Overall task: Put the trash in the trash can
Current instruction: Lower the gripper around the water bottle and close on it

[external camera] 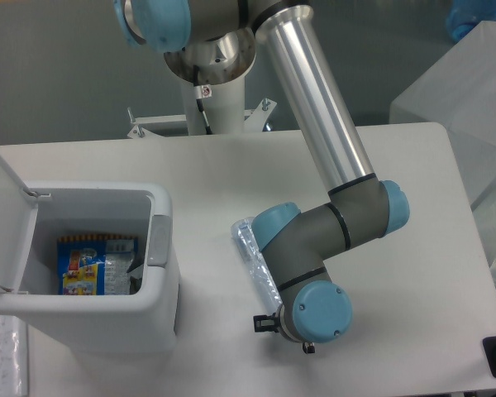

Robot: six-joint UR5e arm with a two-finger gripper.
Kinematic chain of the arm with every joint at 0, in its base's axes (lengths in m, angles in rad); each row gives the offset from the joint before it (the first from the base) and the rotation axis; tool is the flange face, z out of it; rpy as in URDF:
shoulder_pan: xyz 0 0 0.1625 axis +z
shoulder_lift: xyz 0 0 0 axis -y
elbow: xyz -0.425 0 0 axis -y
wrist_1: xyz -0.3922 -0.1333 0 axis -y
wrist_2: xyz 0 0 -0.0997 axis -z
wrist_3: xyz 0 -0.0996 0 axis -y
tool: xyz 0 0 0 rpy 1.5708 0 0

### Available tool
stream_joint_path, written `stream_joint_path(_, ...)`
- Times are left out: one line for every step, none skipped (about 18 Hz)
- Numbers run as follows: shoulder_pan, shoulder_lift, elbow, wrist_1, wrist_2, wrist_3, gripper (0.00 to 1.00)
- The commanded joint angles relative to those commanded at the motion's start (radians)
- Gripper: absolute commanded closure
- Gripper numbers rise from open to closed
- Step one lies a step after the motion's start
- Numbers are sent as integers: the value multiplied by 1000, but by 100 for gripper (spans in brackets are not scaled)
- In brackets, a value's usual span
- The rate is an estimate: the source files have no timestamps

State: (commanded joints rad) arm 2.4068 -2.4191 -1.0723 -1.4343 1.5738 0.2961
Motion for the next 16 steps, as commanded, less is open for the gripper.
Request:
stream_joint_path(-2,0,0,-2,0,0,58)
stream_joint_path(0,0,0,-2,0,0,60)
stream_joint_path(-2,0,0,-2,0,-3,66)
stream_joint_path(-2,2,0,-2,0,-3,72)
stream_joint_path(-2,2,0,0,0,-3,77)
stream_joint_path(-2,3,0,0,0,-3,83)
stream_joint_path(-2,3,0,0,0,-3,87)
stream_joint_path(-2,6,0,0,0,0,88)
stream_joint_path(-2,11,0,0,-2,0,89)
stream_joint_path(-2,21,0,0,-5,2,89)
stream_joint_path(-2,32,0,2,-5,5,90)
stream_joint_path(-2,49,2,9,-8,12,90)
stream_joint_path(0,66,2,34,-11,15,90)
stream_joint_path(5,86,2,66,-14,15,93)
stream_joint_path(8,103,2,108,-27,15,98)
stream_joint_path(9,113,2,158,-53,15,100)
